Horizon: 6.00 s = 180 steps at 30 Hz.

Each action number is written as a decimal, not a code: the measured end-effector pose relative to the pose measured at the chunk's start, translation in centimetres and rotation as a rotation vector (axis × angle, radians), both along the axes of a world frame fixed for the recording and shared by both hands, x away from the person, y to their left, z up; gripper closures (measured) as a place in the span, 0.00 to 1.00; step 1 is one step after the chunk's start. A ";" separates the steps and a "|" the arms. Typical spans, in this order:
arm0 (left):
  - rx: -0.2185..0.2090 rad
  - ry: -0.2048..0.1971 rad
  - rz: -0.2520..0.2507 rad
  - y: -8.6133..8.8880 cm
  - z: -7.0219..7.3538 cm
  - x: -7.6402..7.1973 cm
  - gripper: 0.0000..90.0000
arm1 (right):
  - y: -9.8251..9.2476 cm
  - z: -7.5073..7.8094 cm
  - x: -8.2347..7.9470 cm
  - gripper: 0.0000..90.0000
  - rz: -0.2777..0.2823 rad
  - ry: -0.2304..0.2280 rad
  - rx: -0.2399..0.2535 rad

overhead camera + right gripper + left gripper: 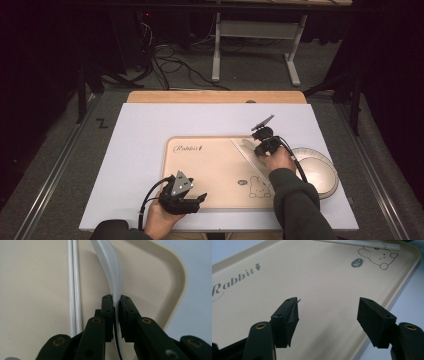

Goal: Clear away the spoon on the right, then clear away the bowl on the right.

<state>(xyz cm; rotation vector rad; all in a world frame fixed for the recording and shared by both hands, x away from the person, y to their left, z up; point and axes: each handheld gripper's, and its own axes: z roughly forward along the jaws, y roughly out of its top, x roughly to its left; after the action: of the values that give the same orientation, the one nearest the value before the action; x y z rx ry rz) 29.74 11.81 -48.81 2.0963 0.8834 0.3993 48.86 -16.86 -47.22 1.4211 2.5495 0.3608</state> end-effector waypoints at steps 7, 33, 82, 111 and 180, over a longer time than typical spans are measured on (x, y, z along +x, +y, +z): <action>0.011 -0.002 -0.006 -0.3 -0.1 0.0 0.38 | -0.3 0.1 0.0 0.83 -0.008 0.009 0.018; -0.018 -0.069 0.083 0.8 0.9 0.3 0.38 | -2.1 6.2 -4.9 0.58 0.070 -0.103 0.100; 0.053 0.002 0.023 0.4 0.0 0.9 0.38 | -12.3 6.2 -13.6 0.59 0.036 -0.309 0.241; 0.003 -0.010 0.131 1.7 0.4 0.8 0.41 | -18.9 5.8 -11.8 0.61 -0.136 -0.336 0.124; 0.090 -0.032 0.036 -0.1 0.0 0.7 0.40 | -20.3 2.2 -9.0 0.93 -0.117 -0.119 0.250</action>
<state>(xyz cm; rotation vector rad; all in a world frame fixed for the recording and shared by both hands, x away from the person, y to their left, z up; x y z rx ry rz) 30.45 11.76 -48.83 2.1523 0.9004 0.4986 39.87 -37.17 -45.02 1.5715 2.3795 0.7424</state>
